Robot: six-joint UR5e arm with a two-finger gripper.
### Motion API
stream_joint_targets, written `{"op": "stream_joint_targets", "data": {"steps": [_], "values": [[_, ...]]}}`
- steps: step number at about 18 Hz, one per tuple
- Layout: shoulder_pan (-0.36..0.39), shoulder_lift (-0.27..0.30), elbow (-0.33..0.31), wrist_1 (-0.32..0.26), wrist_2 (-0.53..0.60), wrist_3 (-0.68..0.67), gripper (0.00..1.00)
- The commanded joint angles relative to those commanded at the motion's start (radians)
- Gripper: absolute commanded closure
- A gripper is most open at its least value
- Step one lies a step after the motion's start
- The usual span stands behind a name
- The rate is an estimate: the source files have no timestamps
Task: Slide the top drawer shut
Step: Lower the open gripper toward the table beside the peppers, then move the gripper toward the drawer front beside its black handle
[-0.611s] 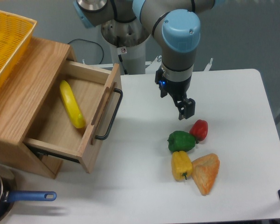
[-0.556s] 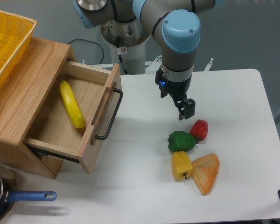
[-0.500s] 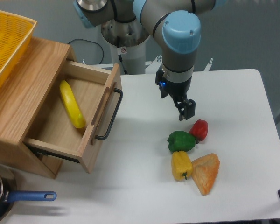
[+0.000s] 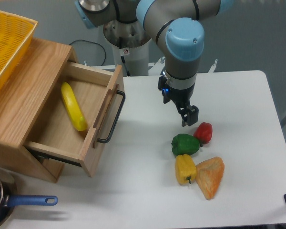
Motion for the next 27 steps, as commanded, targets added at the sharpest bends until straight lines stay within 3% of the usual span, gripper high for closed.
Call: {"op": "stream_joint_targets", "data": {"steps": [9,21,24,27], "values": [[-0.003,-0.018,-0.008,0.012,-0.008,-0.103,0.00],[-0.012,-0.067,0.028,0.012,-0.017,-0.272,0.00],[-0.005,-0.069,0.037,0.012,-0.057,-0.328,0.00],[0.002,-0.075,0.054,0.011,-0.159,-0.470,0.00]]}}
